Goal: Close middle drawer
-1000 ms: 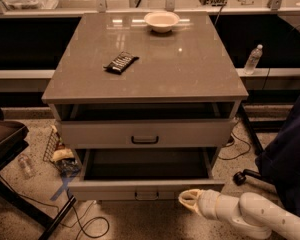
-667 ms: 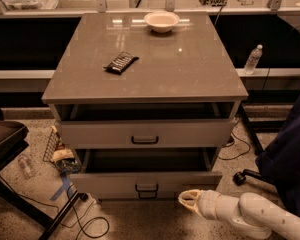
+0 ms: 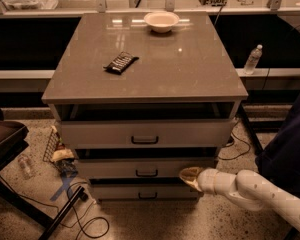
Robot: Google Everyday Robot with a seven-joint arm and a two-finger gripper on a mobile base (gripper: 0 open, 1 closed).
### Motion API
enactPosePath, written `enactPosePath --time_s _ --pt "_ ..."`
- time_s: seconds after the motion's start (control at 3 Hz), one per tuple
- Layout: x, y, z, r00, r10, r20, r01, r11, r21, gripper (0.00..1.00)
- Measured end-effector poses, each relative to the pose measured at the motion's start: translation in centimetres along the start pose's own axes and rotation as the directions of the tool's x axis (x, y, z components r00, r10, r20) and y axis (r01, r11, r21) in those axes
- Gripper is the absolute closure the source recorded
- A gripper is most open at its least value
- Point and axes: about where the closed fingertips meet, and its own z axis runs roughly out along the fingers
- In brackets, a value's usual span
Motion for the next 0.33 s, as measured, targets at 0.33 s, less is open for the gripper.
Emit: enactPosePath --time_s 0.33 --pt "0.0 0.0 0.01 1.0 0.0 0.0 0.0 1.0 0.0 1.0"
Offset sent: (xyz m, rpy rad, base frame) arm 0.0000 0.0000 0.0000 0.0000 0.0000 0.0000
